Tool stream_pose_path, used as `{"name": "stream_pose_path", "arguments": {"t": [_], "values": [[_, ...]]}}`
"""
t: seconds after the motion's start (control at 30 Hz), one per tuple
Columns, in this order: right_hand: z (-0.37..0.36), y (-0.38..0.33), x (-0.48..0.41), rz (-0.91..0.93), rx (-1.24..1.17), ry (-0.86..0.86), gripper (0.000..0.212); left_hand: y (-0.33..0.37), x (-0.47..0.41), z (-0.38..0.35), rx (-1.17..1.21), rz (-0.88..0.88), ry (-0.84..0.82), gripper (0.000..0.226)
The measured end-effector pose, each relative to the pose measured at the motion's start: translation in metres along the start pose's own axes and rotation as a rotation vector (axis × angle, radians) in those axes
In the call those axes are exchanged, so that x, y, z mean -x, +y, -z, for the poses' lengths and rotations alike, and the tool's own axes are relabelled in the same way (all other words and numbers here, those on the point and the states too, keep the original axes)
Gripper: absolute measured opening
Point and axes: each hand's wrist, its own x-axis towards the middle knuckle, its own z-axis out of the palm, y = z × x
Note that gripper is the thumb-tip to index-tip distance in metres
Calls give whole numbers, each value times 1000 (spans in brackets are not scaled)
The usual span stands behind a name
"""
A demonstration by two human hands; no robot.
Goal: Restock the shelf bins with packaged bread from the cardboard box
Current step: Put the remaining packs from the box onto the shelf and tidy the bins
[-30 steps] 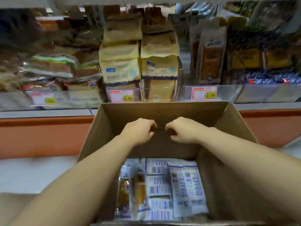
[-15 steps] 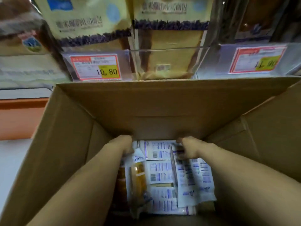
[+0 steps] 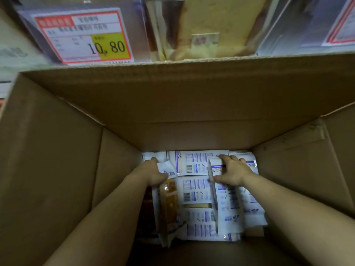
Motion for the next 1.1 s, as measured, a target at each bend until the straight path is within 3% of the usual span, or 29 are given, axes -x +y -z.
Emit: {"name": "stream_pose_path", "arguments": {"t": [0.17,0.23,0.3,0.37,0.43,0.57,0.67,0.77,0.9,1.0,1.1], "values": [[2,-8,4,-19,-2,-45,88,6,0,6,-166,-19,-27,49],[-1,-14,3,-9,38,-59,63,8,0,11,-239,-45,-37,40],[1,-20,2,33,69,-34,12,12,4,17,-293,-76,-43,34],[6,-28,6,58,113,-96,18,20,10,25,-324,-102,-50,28],[11,-33,13,71,148,-211,5,30,19,34,-322,-115,-86,18],[5,-31,23,107,172,-236,48,53,47,50,-342,-165,-101,20],[6,-30,35,81,3,-172,72,59,68,53,-344,-211,-28,26],[3,-28,37,49,-208,-124,75,52,79,48,-284,-199,22,17],[-6,-26,25,-38,-472,-145,53,44,75,46,-199,-167,56,11],[-16,-30,19,-28,-389,-131,40,42,68,42,-205,-150,66,16],[-26,-28,14,-47,-330,-77,60,42,62,36,-250,-144,105,20]]}}
